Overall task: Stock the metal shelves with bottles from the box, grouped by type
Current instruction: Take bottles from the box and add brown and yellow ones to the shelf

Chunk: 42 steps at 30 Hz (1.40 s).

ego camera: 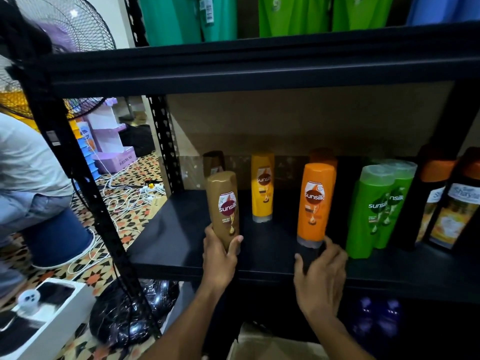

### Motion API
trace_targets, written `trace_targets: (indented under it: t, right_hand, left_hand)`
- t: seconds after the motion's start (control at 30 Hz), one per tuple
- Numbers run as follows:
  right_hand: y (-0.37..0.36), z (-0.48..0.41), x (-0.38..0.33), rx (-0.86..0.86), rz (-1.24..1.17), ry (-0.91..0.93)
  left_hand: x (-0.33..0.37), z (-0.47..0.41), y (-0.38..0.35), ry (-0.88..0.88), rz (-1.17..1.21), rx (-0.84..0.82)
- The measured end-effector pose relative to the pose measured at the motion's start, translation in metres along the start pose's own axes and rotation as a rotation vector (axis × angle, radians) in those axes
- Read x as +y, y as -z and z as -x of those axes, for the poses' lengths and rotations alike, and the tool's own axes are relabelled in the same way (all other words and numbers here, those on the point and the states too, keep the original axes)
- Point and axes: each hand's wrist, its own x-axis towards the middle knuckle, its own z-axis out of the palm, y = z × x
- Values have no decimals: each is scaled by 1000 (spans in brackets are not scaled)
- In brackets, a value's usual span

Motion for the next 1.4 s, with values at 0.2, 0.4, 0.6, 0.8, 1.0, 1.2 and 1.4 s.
trace_targets:
  t: [0.2,0.4,0.6,0.8,1.0,1.2,1.4]
  right_hand:
    - [-15,34,-28,-192,200,344]
    - [-31,13,-78,-568,303,459]
    - [-64,1,-103,-635,272,428]
    - [-91,-14,-117,-690,280,424]
    - [-98,-11,-115,-587,221,441]
    - [-101,-11,-113,-548,194,450]
    - [-92,-9,-110,-539,186,443]
  left_hand:
    - [0,-6,17,-25,-44,4]
    - [-20,-31,60,36,-100,22]
    - [-37,-75,85,53,-177,99]
    - [-49,-104,81,4,-151,69]
    - [-53,-128,71,20,-173,80]
    - [-62,-144,66,79,-230,66]
    - [-65,-128,73,73,-259,37]
